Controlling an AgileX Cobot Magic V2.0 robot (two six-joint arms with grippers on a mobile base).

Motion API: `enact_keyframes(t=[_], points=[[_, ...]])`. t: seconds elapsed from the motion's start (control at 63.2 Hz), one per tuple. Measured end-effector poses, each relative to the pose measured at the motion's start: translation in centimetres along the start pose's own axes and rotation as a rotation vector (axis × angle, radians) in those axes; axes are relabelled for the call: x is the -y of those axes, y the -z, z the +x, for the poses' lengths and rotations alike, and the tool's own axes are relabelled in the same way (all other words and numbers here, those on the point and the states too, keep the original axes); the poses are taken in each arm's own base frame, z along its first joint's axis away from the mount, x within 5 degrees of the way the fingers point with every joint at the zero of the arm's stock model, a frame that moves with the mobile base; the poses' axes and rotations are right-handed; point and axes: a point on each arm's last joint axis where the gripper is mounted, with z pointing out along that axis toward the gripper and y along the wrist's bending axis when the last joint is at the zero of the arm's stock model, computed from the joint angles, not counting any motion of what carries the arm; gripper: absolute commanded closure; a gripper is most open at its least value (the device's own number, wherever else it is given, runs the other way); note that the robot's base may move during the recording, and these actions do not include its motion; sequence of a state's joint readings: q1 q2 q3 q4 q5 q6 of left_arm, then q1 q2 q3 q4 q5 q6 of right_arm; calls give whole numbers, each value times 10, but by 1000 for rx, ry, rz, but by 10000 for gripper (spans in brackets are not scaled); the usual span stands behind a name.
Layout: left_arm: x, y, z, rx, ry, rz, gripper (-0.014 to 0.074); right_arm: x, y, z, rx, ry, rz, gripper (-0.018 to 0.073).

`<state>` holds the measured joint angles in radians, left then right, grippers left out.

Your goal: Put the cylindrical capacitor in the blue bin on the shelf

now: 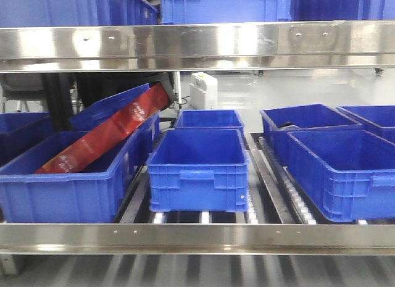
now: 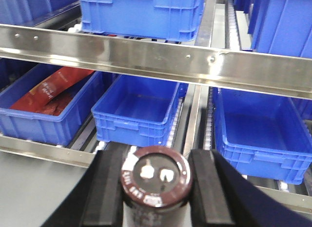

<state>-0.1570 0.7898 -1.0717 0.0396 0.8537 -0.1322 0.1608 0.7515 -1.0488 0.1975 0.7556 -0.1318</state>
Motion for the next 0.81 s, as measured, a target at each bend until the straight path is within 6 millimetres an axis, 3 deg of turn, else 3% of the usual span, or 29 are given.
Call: enact_keyframes(t=[0.807], points=[[0,0,0,0,0,0,708,0,0,0,0,0,0,713]])
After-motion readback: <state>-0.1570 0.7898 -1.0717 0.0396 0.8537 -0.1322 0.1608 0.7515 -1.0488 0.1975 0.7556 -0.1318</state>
